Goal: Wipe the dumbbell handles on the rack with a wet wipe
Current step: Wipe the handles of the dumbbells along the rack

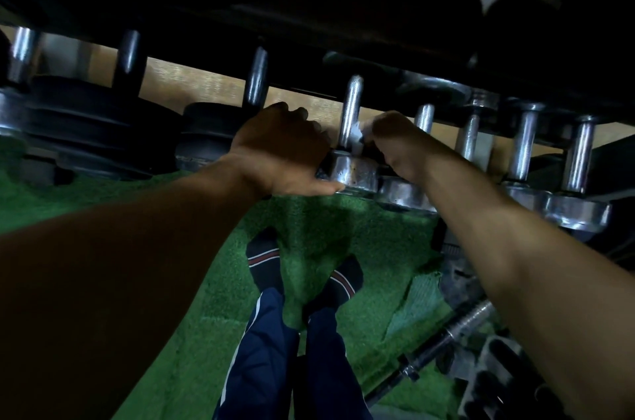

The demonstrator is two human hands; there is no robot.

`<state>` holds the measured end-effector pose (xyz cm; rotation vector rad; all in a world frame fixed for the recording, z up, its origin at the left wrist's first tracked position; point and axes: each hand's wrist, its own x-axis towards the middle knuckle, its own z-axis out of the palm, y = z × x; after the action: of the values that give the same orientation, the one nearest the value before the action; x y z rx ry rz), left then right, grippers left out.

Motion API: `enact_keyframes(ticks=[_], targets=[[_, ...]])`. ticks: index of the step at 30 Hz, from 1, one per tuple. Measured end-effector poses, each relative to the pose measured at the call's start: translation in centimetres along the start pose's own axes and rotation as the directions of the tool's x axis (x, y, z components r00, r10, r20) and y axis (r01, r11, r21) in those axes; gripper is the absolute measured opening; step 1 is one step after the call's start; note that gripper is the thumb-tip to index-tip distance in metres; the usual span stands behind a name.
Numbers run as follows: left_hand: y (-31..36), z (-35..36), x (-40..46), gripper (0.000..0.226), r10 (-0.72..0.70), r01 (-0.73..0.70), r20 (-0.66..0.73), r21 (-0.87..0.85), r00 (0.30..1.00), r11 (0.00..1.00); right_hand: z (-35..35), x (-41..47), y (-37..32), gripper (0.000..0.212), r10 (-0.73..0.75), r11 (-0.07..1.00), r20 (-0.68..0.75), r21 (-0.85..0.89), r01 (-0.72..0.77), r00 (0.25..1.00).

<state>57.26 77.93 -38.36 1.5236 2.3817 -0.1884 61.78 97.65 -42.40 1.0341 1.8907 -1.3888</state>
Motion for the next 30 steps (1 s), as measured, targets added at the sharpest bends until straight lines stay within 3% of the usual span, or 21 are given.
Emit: enact_keyframes(ticks=[3,7,11,13,20,23,26,28,30], targets=[[-0.1,0.0,0.0,0.085,0.005,-0.005,0.013,0.026,1.000,1.000,0.1,-0.3,0.1,0.040,0.015,0.999,0.024,0.034,-0.015,1.000],[0.0,-0.1,-0.1,0.085,0.005,-0.005,0.008,0.035,1.000,0.999,1.1,1.2,-0.9,0.020,0.107,0.979,-0.017,0.176,-0.103,0.994],[0.0,-0.3,-0.1,0.082,0.003,-0.003,0.018,0.021,1.000,1.000,1.5,2.2,0.0,0.040,0.109,0.968,0.047,0.221,-0.117,0.993],[-0.1,-0.2,0.1,0.081,-0.003,0.002,0.034,0.020,0.999,1.000,1.3,1.5,-0.3,0.020,0.120,0.975,0.066,0.179,-0.130,0.991],[-0.2,0.2,0.0,0.078,-0.003,0.003,0.006,-0.007,1.000,1.000,0.7,1.8,-0.2,0.019,0.137,0.990,0.075,-0.046,-0.134,0.988],[-0.3,0.5,-0.1,0.079,-0.005,0.005,-0.010,-0.010,1.000,1.000,0.7,1.2,0.1,0.024,0.020,0.992,0.048,-0.128,-0.013,0.999],[-0.4,1.0,0.1,0.083,0.005,-0.004,-0.020,0.017,1.000,1.000,-0.1,0.2,0.4,0.007,-0.085,0.978,-0.012,-0.190,0.081,0.996],[-0.3,0.9,0.1,0.083,0.013,-0.012,-0.009,0.025,1.000,1.000,-0.7,-0.2,0.1,0.015,-0.132,0.975,-0.057,-0.187,0.119,0.990],[-0.4,0.8,0.1,0.083,0.011,-0.010,-0.005,0.030,1.000,0.999,-1.3,-0.3,-0.4,0.015,-0.302,0.915,-0.150,-0.322,0.242,0.942]])
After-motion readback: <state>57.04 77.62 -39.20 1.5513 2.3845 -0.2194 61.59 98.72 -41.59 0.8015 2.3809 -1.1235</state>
